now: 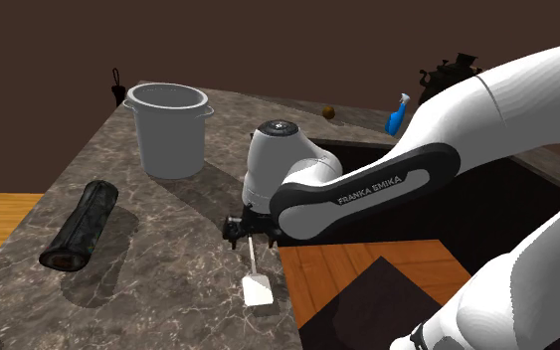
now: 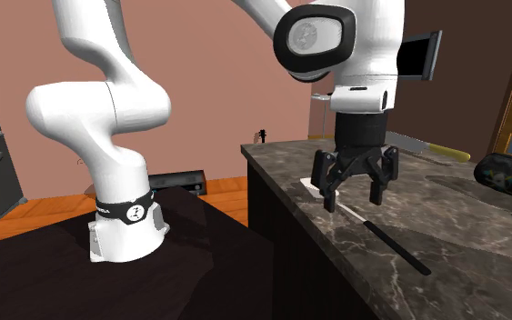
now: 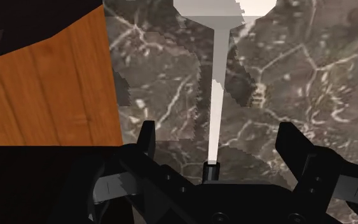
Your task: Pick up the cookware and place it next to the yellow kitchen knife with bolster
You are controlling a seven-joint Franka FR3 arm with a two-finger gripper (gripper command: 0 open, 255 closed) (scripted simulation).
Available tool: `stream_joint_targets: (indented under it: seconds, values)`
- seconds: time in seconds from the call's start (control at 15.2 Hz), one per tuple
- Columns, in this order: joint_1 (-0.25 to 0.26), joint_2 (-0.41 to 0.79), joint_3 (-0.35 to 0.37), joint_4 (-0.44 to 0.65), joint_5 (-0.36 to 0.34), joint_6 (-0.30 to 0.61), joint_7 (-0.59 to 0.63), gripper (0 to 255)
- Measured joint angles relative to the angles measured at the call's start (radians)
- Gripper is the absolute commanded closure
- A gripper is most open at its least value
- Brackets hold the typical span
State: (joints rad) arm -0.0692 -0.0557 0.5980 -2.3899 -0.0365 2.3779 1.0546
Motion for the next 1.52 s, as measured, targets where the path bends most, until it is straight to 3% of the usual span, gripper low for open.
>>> stream_joint_targets:
  seconds: [0.26,0.33,0.99,1.52]
  values:
    - [0.0,0.003,0.0,0.0,-0.003,0.003,0.002,0]
    - [0.0,0.003,0.0,0.0,-0.003,0.003,0.002,255]
    - [0.0,0.003,0.0,0.0,-0.003,0.003,0.002,255]
    - [0.006,-0.07,-0.009,0.037,0.054,-0.094,-0.042,255]
